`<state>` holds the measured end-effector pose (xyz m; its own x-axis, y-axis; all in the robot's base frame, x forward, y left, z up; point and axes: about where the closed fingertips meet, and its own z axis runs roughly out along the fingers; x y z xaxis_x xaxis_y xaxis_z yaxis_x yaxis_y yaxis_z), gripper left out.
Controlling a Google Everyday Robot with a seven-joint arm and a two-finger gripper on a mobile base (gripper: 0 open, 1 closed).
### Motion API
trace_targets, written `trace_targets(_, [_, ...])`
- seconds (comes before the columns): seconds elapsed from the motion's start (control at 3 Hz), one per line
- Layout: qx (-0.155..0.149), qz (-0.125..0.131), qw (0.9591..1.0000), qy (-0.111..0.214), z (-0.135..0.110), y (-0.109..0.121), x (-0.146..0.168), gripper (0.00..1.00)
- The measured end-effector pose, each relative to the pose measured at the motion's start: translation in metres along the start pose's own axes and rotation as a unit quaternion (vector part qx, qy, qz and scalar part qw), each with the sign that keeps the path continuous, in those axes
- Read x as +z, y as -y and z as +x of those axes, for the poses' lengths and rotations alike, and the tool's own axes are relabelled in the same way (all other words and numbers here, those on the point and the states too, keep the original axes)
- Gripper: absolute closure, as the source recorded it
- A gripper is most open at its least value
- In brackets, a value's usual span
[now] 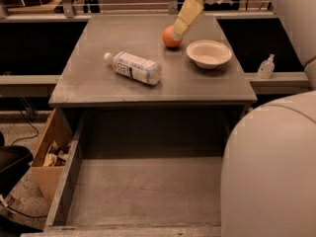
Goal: Place blue plastic bottle upright
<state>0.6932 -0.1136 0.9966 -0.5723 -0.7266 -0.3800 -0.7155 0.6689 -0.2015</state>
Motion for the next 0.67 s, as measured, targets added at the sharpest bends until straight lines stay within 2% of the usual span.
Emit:
trace_targets(0.33, [0.014,-0.002,0.9998,-0.011,-0.015,-0.014,0.015,0.0])
trace_targets(0.67, [0.011,-0.018,0.9995,-0.024,-0.044,-0.038,0.038,0.0])
